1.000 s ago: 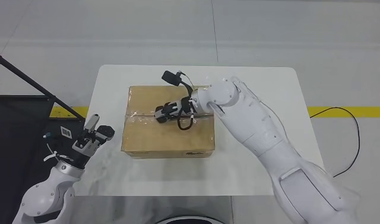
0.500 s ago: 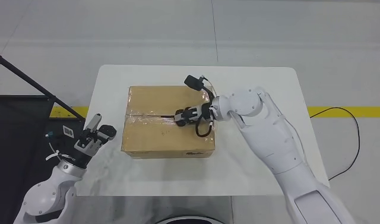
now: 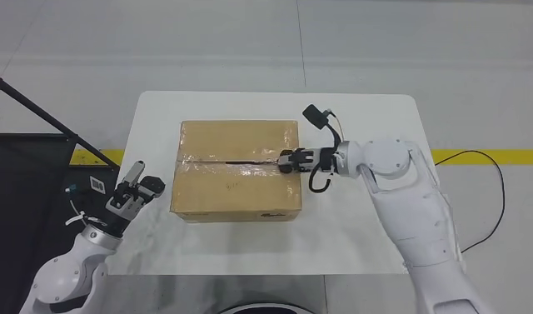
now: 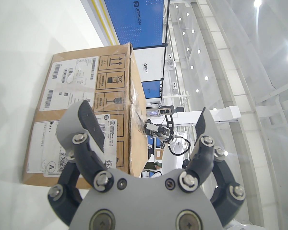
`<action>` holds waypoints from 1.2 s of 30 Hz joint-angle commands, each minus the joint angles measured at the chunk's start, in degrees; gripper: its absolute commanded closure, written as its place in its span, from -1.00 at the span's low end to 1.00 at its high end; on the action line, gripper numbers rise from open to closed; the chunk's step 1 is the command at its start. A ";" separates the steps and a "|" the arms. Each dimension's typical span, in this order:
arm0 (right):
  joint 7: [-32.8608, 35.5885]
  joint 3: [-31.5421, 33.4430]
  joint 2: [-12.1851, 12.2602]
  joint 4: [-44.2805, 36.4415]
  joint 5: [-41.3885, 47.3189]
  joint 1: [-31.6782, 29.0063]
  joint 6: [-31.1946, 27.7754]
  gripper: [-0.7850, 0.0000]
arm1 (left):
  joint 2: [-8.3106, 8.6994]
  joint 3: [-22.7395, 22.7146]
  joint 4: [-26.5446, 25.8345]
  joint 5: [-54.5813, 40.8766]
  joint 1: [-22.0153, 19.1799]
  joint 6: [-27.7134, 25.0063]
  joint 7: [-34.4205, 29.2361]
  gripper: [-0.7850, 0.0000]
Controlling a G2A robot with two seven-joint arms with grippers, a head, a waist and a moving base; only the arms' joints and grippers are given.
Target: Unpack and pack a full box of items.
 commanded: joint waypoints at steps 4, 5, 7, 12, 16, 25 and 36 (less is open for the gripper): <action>-0.08 4.36 1.26 -3.29 -0.05 -3.50 0.99 1.00 | 0.03 -0.11 -0.16 0.16 0.07 0.10 -0.23 -1.00; -0.17 5.23 1.50 -3.82 0.01 -4.16 1.09 1.00 | 0.04 -0.12 -0.19 0.16 0.04 0.13 -0.28 -1.00; -0.25 6.87 1.96 -4.79 0.10 -5.44 1.25 1.00 | 0.05 -0.10 -0.27 0.29 -0.03 0.16 -0.37 -1.00; -0.84 10.54 2.96 -7.04 0.92 -8.58 1.85 1.00 | 0.08 -0.05 -0.31 0.29 -0.23 0.24 -0.50 -1.00; -2.40 13.59 3.63 -8.37 2.18 -11.01 1.95 1.00 | 0.10 -0.19 -0.13 0.09 -0.46 0.19 -0.60 -1.00; -12.01 20.80 4.60 -11.64 7.47 -16.77 -4.04 1.00 | 0.15 -2.00 -1.22 -0.92 -0.33 -4.64 -1.50 -1.00; -27.18 26.64 4.47 -12.70 16.91 -24.12 -15.97 0.44 | 0.45 -5.00 -2.13 -2.02 0.79 -7.53 -5.59 -1.00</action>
